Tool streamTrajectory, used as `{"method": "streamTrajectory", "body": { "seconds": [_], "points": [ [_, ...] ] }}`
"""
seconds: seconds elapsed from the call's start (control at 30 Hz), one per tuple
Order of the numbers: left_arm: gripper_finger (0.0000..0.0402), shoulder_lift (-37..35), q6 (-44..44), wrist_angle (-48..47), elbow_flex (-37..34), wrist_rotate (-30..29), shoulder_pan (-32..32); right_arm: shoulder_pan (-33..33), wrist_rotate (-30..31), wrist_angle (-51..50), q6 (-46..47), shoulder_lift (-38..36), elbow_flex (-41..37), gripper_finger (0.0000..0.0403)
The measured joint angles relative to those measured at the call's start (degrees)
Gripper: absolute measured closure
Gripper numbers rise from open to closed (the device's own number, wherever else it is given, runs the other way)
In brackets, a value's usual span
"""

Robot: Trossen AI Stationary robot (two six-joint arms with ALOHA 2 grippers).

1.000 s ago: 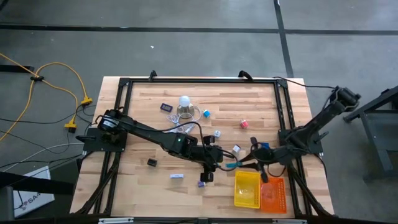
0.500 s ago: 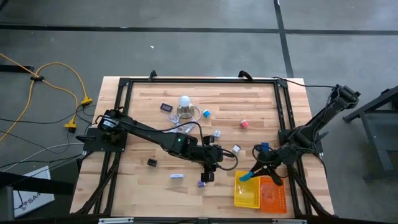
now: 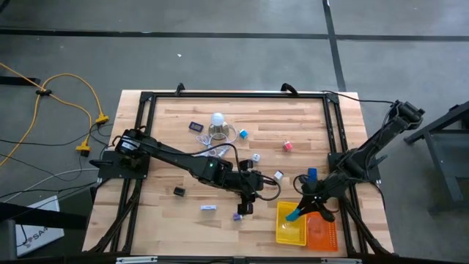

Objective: Pick & Place Office items
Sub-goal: Put the light blue digital clock into the yellow basket

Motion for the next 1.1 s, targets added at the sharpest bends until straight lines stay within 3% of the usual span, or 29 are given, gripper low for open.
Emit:
{"method": "streamTrajectory", "body": {
  "seconds": [0.63, 1.1],
  "points": [
    [0.0231, 0.0, 0.0, 0.0, 0.0, 0.0, 0.0, -6.8, -17.6, 15.2, 3.0, 19.2, 0.0, 0.0353],
    [0.0231, 0.0, 0.1, -0.1, 0.0, 0.0, 0.0, -7.8, -22.5, 22.3, 4.1, 27.1, 0.0, 0.0353]
  ]
}}
